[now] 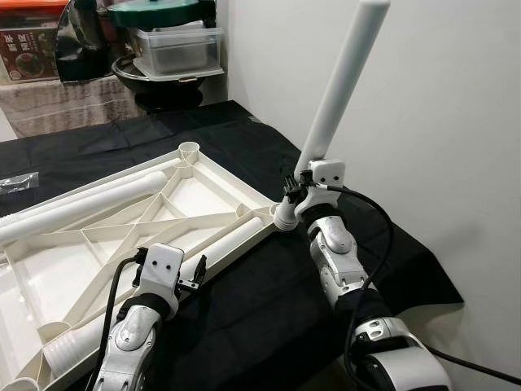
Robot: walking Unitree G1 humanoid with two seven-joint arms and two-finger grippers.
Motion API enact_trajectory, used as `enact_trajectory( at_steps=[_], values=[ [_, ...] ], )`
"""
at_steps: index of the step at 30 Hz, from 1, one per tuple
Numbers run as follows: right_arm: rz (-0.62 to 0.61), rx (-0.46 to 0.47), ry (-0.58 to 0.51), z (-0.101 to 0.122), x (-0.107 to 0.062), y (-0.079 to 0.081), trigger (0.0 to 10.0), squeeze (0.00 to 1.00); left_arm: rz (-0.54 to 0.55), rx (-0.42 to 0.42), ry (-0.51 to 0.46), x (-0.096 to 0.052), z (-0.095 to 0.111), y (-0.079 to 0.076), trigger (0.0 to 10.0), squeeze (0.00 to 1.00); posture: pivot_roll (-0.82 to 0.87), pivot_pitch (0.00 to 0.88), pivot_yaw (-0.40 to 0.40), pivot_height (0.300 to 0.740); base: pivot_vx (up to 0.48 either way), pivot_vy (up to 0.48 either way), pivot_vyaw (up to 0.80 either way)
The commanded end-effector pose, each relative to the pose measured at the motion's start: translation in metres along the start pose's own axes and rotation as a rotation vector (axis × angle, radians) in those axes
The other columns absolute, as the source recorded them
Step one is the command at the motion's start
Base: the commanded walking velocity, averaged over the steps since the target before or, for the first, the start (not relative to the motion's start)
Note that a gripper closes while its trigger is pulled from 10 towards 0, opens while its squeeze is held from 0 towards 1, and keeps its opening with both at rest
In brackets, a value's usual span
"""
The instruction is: Building children table
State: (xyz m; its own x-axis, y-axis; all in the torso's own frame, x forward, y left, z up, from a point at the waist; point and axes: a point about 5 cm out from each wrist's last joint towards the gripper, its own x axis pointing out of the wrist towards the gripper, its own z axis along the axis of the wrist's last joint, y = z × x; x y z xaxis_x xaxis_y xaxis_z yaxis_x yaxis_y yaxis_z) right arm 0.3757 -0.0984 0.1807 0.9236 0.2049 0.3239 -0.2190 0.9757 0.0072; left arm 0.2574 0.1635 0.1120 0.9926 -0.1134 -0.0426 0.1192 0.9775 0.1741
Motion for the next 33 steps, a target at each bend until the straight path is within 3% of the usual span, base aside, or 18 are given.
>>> enact_trajectory(
  at_steps=[1, 9, 13, 18, 28, 33],
  values=[
    [0.005, -0.007, -0.015, 0.002, 0.003, 0.003, 10.0, 0.0, -0.021, -0.012, -0.01, -0.002, 0.002, 0.0, 10.0, 0.0, 0.13, 0.0, -0.093, 0.74, 0.0, 0.0, 0.0],
    [-0.045, 0.019, -0.059, 0.018, 0.017, 0.003, 10.0, 0.0, -0.058, -0.016, -0.036, -0.002, 0.007, -0.007, 10.0, 0.0, 0.13, 0.0, -0.091, 0.74, 0.0, 0.0, 0.0],
    [-0.053, -0.087, -0.073, 0.027, 0.022, 0.0, 10.0, 0.0, -0.074, -0.022, -0.059, 0.0, 0.01, -0.01, 10.0, 0.0, 0.12, 0.0, -0.084, 0.74, 0.0, -0.212, 0.76],
    [-0.093, -0.116, -0.075, 0.03, 0.025, -0.01, 10.0, 0.0, -0.075, -0.021, -0.059, 0.0, 0.011, -0.01, 10.0, 0.0, 0.12, 0.0, -0.085, 0.74, 0.0, -0.448, 0.79],
    [-0.154, -0.134, -0.031, 0.024, 0.024, -0.024, 10.0, 0.0, -0.065, -0.03, -0.059, -0.001, 0.01, -0.01, 10.0, 0.0, 0.12, 0.0, -0.09, 0.74, 0.0, -0.045, 0.08],
    [-0.188, -0.169, 0.05, 0.009, 0.018, -0.031, 10.0, 0.0, -0.066, -0.034, -0.058, -0.002, 0.009, -0.01, 10.0, 0.0, 0.12, 0.0, -0.09, 0.74, 0.0, 0.0, 0.0]
  ],
)
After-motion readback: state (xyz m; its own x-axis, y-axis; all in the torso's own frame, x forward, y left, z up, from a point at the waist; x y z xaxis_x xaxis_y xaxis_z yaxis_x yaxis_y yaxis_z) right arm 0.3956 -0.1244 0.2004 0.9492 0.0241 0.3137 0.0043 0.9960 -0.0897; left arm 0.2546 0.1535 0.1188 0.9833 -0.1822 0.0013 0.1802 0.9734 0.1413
